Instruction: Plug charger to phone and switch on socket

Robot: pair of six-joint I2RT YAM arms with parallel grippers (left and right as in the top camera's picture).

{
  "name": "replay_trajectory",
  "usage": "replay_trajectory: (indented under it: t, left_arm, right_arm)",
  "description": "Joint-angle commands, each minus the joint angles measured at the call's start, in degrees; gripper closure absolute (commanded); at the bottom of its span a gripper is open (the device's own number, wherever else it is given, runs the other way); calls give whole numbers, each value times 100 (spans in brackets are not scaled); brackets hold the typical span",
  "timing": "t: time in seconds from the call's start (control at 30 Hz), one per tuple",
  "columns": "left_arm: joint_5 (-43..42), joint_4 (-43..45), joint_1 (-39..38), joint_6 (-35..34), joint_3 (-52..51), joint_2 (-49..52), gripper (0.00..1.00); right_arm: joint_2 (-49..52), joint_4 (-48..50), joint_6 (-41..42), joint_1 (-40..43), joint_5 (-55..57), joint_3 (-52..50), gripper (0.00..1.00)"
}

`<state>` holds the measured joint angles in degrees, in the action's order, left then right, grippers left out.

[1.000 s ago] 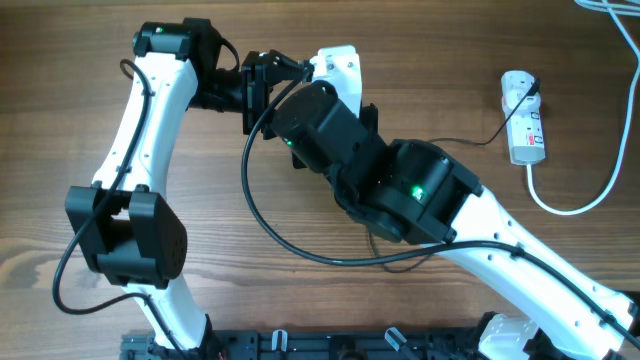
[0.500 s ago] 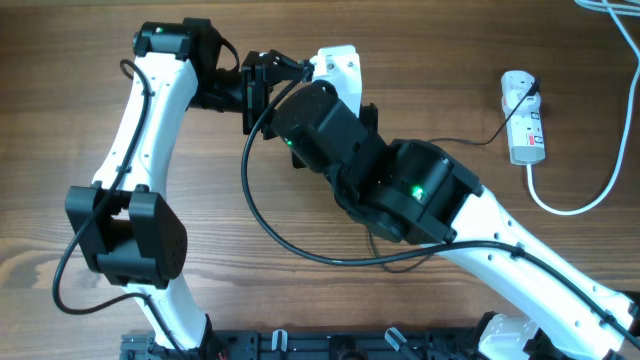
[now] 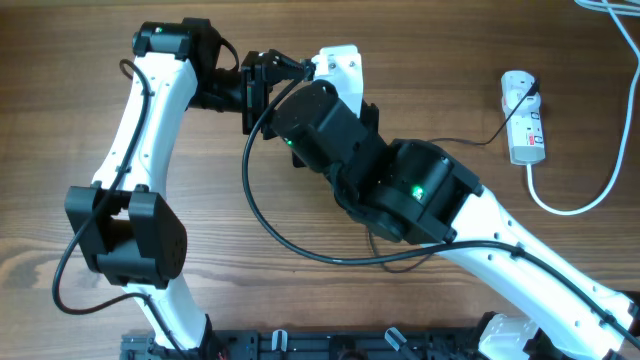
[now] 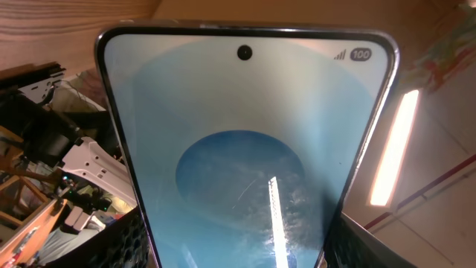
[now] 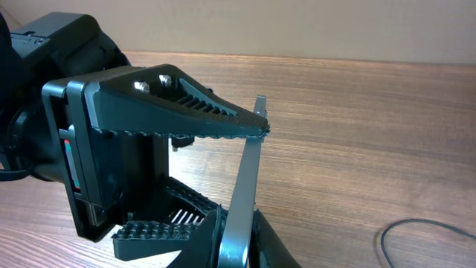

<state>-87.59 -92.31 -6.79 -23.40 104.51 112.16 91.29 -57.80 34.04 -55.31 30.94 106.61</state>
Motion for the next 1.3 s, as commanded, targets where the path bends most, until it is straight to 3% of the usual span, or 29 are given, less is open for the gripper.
replay_trajectory:
  t: [0.0, 0.33, 0.5, 0.6, 0.73, 0.83, 1.0, 1.17, 1.27]
  left_arm:
    - [-240, 17, -22, 48, 13, -234, 33]
    - [-240, 17, -22, 48, 13, -234, 27]
    - [-240, 20, -22, 48, 13, -234, 4]
    - [-240, 20, -22, 48, 13, -234, 0]
    - [-240, 17, -22, 50, 13, -234, 0]
    - [-240, 17, -22, 48, 13, -234, 0]
    - [-240, 15, -22, 48, 13, -234, 9]
    - [-243, 15, -22, 46, 13, -234, 23]
    - [-240, 15, -22, 48, 13, -234, 38]
  right_arm:
    - [24, 7, 68, -13, 96, 101, 86]
    - [24, 13, 372, -13, 98, 101, 93]
    - [22, 33, 732, -13, 98, 101, 95]
    - [22, 79, 1189, -11, 146, 103, 95]
    - [-37, 81, 2614, -11, 688, 103, 96]
    - [-94, 79, 4157, -11, 1056, 103, 96]
    - [-85, -140, 6450, -13, 1058, 94, 96]
    - [-85, -415, 7385, -13, 1058, 94, 95]
    - [-85, -422, 7724, -13, 1051, 92, 95]
